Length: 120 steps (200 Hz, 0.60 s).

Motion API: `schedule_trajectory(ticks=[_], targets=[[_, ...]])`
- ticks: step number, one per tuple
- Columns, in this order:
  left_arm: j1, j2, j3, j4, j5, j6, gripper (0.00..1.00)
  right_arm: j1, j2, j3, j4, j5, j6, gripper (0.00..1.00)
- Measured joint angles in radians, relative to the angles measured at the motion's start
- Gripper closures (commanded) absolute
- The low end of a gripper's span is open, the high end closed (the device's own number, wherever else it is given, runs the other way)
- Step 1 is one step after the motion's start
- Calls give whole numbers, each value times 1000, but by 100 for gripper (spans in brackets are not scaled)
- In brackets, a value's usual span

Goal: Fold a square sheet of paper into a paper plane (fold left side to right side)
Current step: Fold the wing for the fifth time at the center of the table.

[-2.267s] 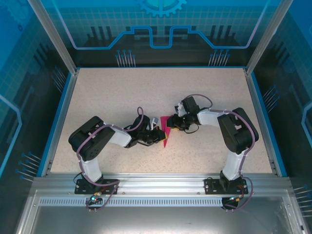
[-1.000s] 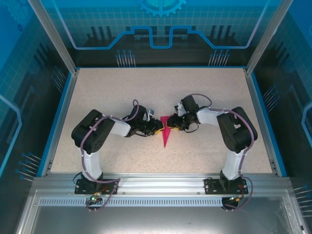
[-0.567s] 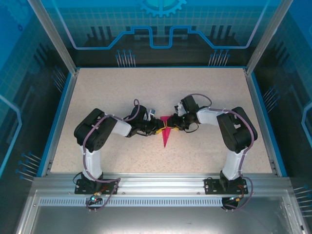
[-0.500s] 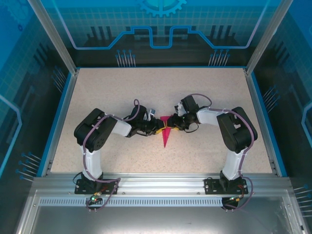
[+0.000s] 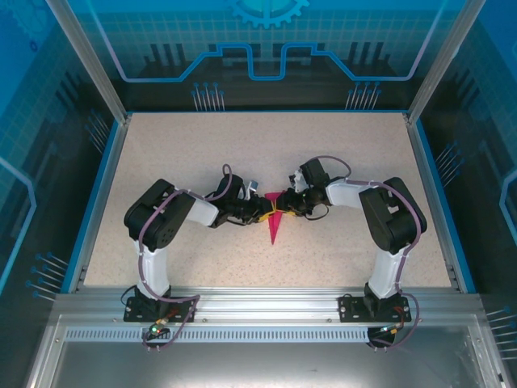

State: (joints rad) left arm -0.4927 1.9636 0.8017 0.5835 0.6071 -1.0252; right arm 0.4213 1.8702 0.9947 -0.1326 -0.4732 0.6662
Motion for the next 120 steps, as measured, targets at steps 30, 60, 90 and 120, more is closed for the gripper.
schedule_trajectory(ticks=[30, 60, 90, 120], targets=[[0, 2, 0, 11, 3, -18, 84, 0, 0, 0, 0, -1, 0, 64], [0, 2, 0, 22, 3, -21, 94, 0, 0, 0, -1, -2, 0, 62], [0, 2, 0, 21, 3, -19, 99, 0, -2, 0, -2, 0, 0, 60], [0, -2, 0, 3, -5, -3, 100, -2, -26, -2, -8, -2, -4, 57]])
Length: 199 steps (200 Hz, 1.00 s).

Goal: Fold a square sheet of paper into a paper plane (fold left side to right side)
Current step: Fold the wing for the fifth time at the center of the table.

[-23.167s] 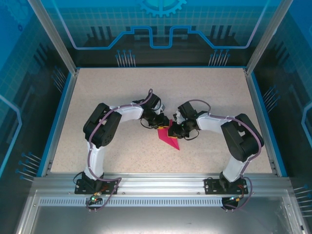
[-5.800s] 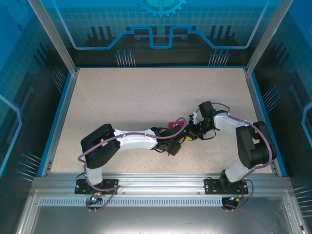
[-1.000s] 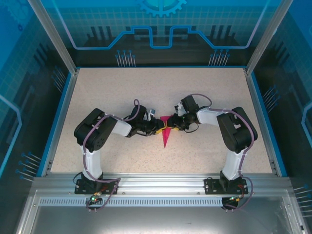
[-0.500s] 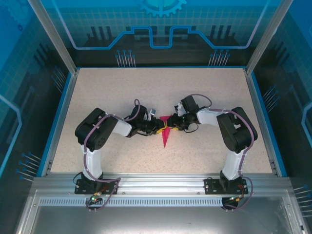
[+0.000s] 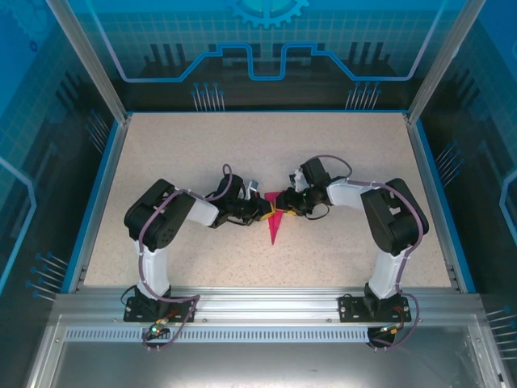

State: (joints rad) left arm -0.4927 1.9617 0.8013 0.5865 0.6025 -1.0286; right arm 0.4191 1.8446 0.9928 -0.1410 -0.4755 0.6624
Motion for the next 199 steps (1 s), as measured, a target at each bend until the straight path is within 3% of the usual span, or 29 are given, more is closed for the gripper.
schedule_trajectory(ticks=[66, 199], targets=[[12, -29, -15, -18, -12, 22, 100, -21, -53, -14, 0, -7, -1, 52], [20, -33, -35, -31, -40, 37, 100, -29, -71, -23, -26, -2, -27, 53]])
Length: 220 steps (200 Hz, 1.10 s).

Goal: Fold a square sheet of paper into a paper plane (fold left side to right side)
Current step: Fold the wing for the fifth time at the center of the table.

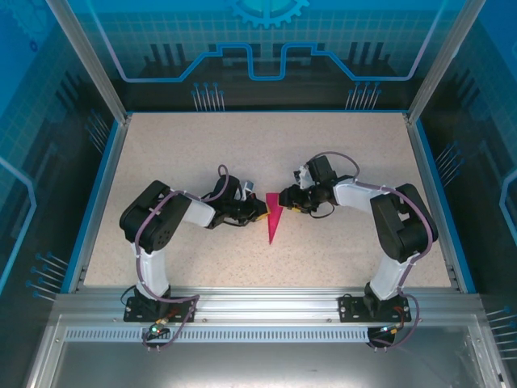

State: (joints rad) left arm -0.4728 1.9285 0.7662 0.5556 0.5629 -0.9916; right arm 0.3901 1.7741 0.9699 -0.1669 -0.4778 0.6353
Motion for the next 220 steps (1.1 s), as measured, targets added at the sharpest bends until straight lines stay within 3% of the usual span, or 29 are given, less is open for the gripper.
schedule_trajectory(ticks=[117, 167, 220], targets=[[1, 0, -18, 4, -9, 0, 100, 0, -2, -7, 3, -2, 1, 56], [1, 0, -18, 4, -9, 0, 100, 16, -1, -7, 23, -20, 20, 63], [1, 1, -18, 3, -9, 0, 100, 44, 26, 13, 55, -35, 39, 64]])
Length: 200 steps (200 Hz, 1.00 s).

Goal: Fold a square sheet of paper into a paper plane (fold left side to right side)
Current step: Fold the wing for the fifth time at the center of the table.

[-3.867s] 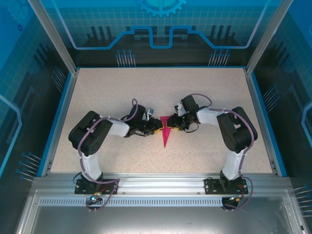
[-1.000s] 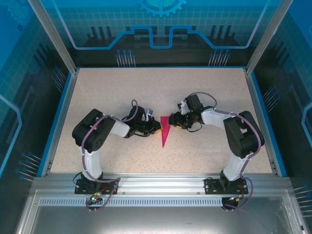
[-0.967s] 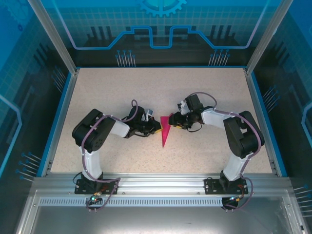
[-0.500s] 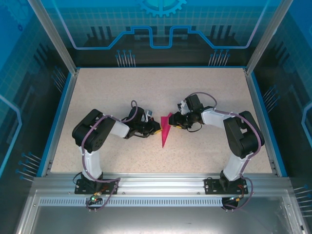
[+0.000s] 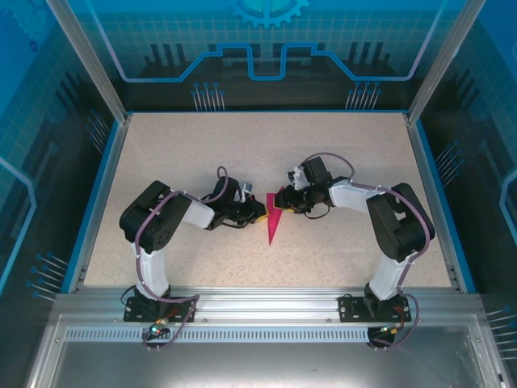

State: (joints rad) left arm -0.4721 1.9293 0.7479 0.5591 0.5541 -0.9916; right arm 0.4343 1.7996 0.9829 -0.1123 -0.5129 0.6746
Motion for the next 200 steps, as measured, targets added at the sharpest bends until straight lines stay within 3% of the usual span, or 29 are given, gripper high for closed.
schedule_trajectory(ticks=[200], targets=[[0, -6, 0, -16, -16, 30, 100, 6, 61, 46, -29, 35, -5, 64]])
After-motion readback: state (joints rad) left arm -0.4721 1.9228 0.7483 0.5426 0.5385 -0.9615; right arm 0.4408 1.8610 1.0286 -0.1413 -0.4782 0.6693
